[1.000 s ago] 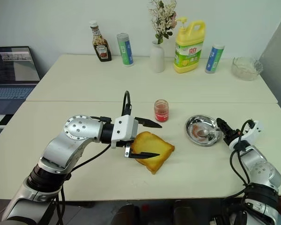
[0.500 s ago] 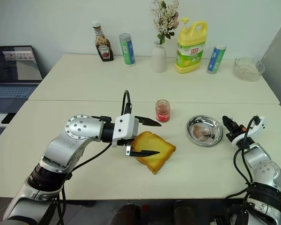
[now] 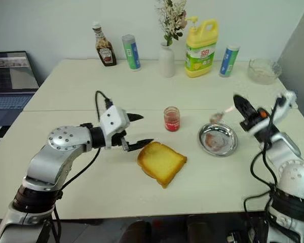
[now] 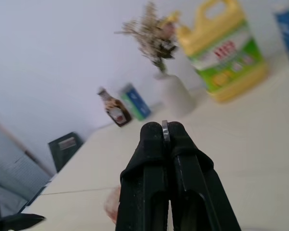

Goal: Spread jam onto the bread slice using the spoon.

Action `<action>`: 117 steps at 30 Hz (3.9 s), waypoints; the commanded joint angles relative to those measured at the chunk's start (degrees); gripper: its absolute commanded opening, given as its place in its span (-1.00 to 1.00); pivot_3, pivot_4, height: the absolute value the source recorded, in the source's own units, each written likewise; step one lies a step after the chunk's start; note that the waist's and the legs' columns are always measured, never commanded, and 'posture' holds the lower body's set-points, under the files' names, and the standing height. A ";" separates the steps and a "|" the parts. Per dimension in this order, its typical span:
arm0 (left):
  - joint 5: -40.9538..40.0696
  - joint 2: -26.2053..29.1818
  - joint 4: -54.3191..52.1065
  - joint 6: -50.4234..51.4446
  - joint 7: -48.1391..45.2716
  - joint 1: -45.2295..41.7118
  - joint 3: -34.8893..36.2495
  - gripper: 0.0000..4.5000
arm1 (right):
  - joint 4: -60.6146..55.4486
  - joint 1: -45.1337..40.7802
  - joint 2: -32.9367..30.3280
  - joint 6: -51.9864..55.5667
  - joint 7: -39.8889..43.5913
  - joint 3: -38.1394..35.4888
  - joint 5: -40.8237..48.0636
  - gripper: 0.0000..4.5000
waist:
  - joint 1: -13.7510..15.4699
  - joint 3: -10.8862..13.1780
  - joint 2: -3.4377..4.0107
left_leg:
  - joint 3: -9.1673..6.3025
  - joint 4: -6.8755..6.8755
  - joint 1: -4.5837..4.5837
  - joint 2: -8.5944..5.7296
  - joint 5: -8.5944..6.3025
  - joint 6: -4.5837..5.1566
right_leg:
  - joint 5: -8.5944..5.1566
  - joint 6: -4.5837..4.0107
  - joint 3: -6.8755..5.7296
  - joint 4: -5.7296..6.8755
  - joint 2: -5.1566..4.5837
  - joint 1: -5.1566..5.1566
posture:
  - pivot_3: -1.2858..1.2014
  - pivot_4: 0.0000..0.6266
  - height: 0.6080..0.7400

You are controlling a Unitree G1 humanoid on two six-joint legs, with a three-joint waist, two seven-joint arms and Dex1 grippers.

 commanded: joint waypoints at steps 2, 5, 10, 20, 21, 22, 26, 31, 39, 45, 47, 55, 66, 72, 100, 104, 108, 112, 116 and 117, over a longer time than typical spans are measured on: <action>-1.76 1.19 -4.67 2.30 1.66 2.32 3.62 1.00 | 1.23 -7.21 -0.55 -2.33 2.94 8.71 -6.28 -0.99 | 0.05 0.00 -0.02 | -0.04 -0.03 -0.03 0.03 0.00 0.00 | 0.00 -0.01 -0.04 -0.03 0.03 -0.01 | 0.03 -0.52 1.00; -3.72 0.77 -5.90 5.45 3.17 3.39 5.56 1.00 | 6.03 -12.95 0.08 -6.16 8.00 17.19 -14.10 -0.99 | 0.12 0.01 -0.02 | 0.03 0.00 -0.22 0.01 0.00 0.00 | 0.01 -0.02 0.00 -0.01 0.00 -0.25 | 0.03 -0.52 1.00; -6.15 0.14 -8.04 9.77 5.92 4.10 7.07 1.00 | 14.63 -16.26 1.31 -17.91 15.92 27.61 -27.89 -0.99 | 0.53 0.00 -0.02 | -0.02 0.06 -0.45 0.01 0.00 -0.01 | 0.02 -0.02 -0.09 -0.05 -0.05 -0.39 | 0.03 -0.52 1.00; -8.82 -0.47 -10.07 12.14 8.65 3.87 6.46 1.00 | 29.26 -19.49 3.81 -36.89 23.66 34.13 -44.09 -0.99 | 0.89 0.00 -0.02 | -0.02 0.06 -0.46 -0.03 0.00 -0.03 | 0.04 -0.03 -0.14 -0.01 -0.15 -0.42 | 0.03 -0.52 1.00; -8.87 -0.53 -9.94 12.06 8.78 3.60 6.06 1.00 | 30.12 -19.57 3.87 -38.47 24.14 34.63 -45.43 -0.99 | 0.91 0.01 -0.02 | -0.02 0.06 -0.46 -0.03 0.00 -0.03 | 0.04 -0.03 -0.14 -0.01 -0.15 -0.42 | 0.03 -0.52 1.00; -9.03 -0.48 -9.93 12.03 8.89 3.47 5.86 1.00 | 30.67 -19.61 3.97 -39.58 24.50 34.92 -46.41 -0.99 | 0.94 0.01 -0.02 | -0.02 0.06 -0.46 -0.03 0.00 -0.04 | 0.04 -0.04 -0.14 0.00 -0.14 -0.42 | 0.03 -0.52 1.00; -9.35 -1.00 -9.33 11.91 9.22 2.23 4.77 1.00 | 33.41 -19.27 4.43 -44.60 25.93 36.40 -50.62 -0.99 | 1.15 0.01 -0.02 | -0.02 0.07 -0.46 -0.04 0.00 -0.04 | 0.05 -0.04 -0.14 0.01 -0.15 -0.42 | 0.03 -0.52 1.00; -11.33 -2.63 -8.56 12.93 9.09 0.04 4.36 1.00 | 37.36 -19.29 3.94 -52.22 27.00 38.82 -56.83 -0.99 | 1.29 0.01 -0.02 | -0.02 0.08 -0.46 -0.04 0.00 -0.05 | 0.05 -0.04 -0.15 0.02 -0.16 -0.42 | 0.03 -0.52 1.00; -11.44 -1.35 -6.96 12.87 8.40 -0.56 3.96 1.00 | 42.41 -20.09 4.75 -57.76 26.73 39.43 -61.59 -0.99 | 1.25 0.01 -0.02 | -0.03 0.08 -0.44 -0.05 0.01 -0.05 | 0.07 -0.04 -0.14 0.06 -0.17 -0.42 | 0.03 -0.52 1.00; -10.46 -0.39 -5.73 12.18 8.43 0.52 3.71 1.00 | 46.63 -21.11 6.15 -56.43 26.78 38.79 -62.53 -0.99 | 1.27 0.01 -0.02 | -0.02 0.09 -0.44 -0.05 0.01 -0.06 | 0.08 -0.05 -0.14 0.07 -0.19 -0.42 | 0.03 -0.52 1.00; -10.09 -0.11 -5.24 11.79 8.47 1.03 3.78 1.00 | 47.46 -21.23 6.70 -54.99 27.20 38.56 -62.22 -0.99 | 1.25 0.00 -0.02 | -0.02 0.09 -0.44 -0.05 0.01 -0.06 | 0.08 -0.05 -0.14 0.07 -0.19 -0.42 | 0.03 -0.52 1.00; -9.51 0.50 -5.25 11.04 8.64 3.63 4.21 1.00 | 44.15 -19.80 9.84 -42.77 28.51 35.21 -57.31 -0.99 | 1.26 -0.01 -0.03 | -0.03 0.11 -0.38 -0.05 0.01 -0.06 | 0.08 -0.05 -0.15 0.18 -0.20 -0.40 | 0.03 -0.52 1.00; -9.21 -0.07 -4.15 10.00 8.75 3.15 4.10 1.00 | 43.77 -21.11 13.84 -26.42 23.51 26.13 -49.03 -0.99 | 1.17 -0.01 -0.04 | 0.04 0.11 -0.12 -0.07 0.01 -0.05 | 0.07 -0.06 -0.08 0.55 -0.18 -0.33 | 0.03 -0.52 1.00; -8.81 -0.54 -3.37 9.46 8.67 2.41 3.27 1.00 | 46.17 -21.01 14.92 -23.86 20.60 22.12 -45.83 -0.99 | 1.12 -0.01 -0.04 | 0.05 0.12 -0.10 -0.08 0.01 -0.05 | 0.07 -0.06 -0.07 0.58 -0.18 -0.33 | 0.03 -0.52 1.00; -7.07 -1.15 -0.72 6.35 8.22 0.99 0.95 1.00 | 41.30 -22.41 18.50 -8.71 10.44 9.09 -29.02 -0.99 | -0.01 -0.01 -0.04 | 0.08 0.05 -0.12 -0.06 0.01 -0.05 | 0.06 -0.05 -0.04 0.50 -0.15 -0.35 | 0.03 -0.52 1.00; -6.81 -1.34 -0.70 6.25 8.25 0.99 0.86 1.00 | 40.08 -22.85 18.99 -7.89 9.42 8.54 -27.72 -0.99 | -0.05 -0.01 -0.04 | 0.08 0.04 -0.14 -0.06 0.01 -0.05 | 0.06 -0.05 -0.04 0.47 -0.15 -0.35 | 0.03 -0.52 1.00; -6.59 -1.44 -0.77 6.06 8.33 1.06 0.66 1.00 | 39.34 -22.99 19.21 -7.32 8.30 7.97 -26.55 -0.99 | -0.05 -0.01 -0.04 | 0.08 0.03 -0.15 -0.06 0.01 -0.05 | 0.06 -0.05 -0.04 0.46 -0.14 -0.36 | 0.03 -0.52 1.00; -6.35 -1.60 -0.70 5.78 8.40 1.09 0.43 1.00 | 38.94 -23.36 19.53 -6.48 6.67 6.41 -24.88 -0.99 | -0.05 0.00 -0.04 | 0.07 0.03 -0.15 -0.06 0.01 -0.05 | 0.06 -0.05 -0.04 0.45 -0.14 -0.36 | 0.03 -0.52 1.00; -6.05 -1.71 -0.58 5.45 8.30 1.08 0.33 1.00 | 39.04 -23.94 19.81 -5.01 4.45 4.01 -22.49 -0.99 | -0.05 0.00 -0.03 | 0.08 0.03 -0.16 -0.06 0.01 -0.05 | 0.06 -0.05 -0.04 0.45 -0.14 -0.36 | 0.03 -0.52 1.00; -6.04 -1.73 -0.57 5.46 8.25 1.08 0.34 1.00 | 39.06 -24.05 19.83 -4.64 3.98 3.48 -21.93 -0.99 | -0.05 0.00 -0.03 | 0.08 0.03 -0.17 -0.06 0.01 -0.05 | 0.06 -0.05 -0.04 0.44 -0.14 -0.37 | 0.03 -0.52 1.00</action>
